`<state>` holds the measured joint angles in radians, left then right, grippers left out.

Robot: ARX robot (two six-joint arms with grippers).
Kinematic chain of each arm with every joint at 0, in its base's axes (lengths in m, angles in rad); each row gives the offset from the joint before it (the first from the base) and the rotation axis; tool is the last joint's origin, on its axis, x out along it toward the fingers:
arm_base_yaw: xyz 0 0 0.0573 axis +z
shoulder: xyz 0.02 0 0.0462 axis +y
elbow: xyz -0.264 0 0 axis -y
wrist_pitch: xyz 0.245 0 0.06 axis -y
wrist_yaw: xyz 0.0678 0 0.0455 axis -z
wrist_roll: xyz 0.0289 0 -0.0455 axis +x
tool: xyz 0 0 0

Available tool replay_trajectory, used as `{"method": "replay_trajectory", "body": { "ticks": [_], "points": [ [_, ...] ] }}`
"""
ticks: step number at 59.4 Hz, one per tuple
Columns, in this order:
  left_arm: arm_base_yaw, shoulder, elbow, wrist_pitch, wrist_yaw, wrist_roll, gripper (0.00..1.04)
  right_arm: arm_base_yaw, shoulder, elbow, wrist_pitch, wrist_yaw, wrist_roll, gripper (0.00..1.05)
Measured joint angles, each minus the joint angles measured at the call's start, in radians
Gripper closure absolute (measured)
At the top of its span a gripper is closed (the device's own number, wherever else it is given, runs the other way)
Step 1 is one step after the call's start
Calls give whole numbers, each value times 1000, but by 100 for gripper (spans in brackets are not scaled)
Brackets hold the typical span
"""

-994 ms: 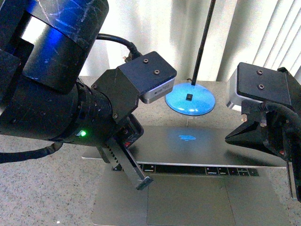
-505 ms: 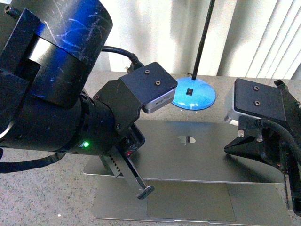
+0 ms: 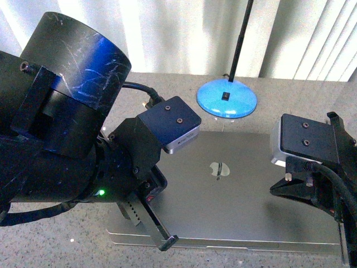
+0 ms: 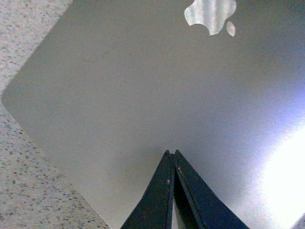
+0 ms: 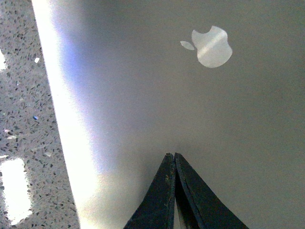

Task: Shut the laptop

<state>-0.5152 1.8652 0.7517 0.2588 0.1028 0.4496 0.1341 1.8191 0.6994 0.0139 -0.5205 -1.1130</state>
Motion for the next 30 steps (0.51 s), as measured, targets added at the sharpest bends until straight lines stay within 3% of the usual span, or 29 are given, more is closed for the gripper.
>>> {"method": "replay_trajectory", "body": {
  "ticks": [21, 30],
  "points": [
    [16, 51, -58, 85, 28, -18, 101, 7, 52, -58, 103, 5, 40, 102],
    [71, 12, -85, 95, 64, -61, 101, 22, 3, -72, 142, -36, 124, 102]
  ]
}}
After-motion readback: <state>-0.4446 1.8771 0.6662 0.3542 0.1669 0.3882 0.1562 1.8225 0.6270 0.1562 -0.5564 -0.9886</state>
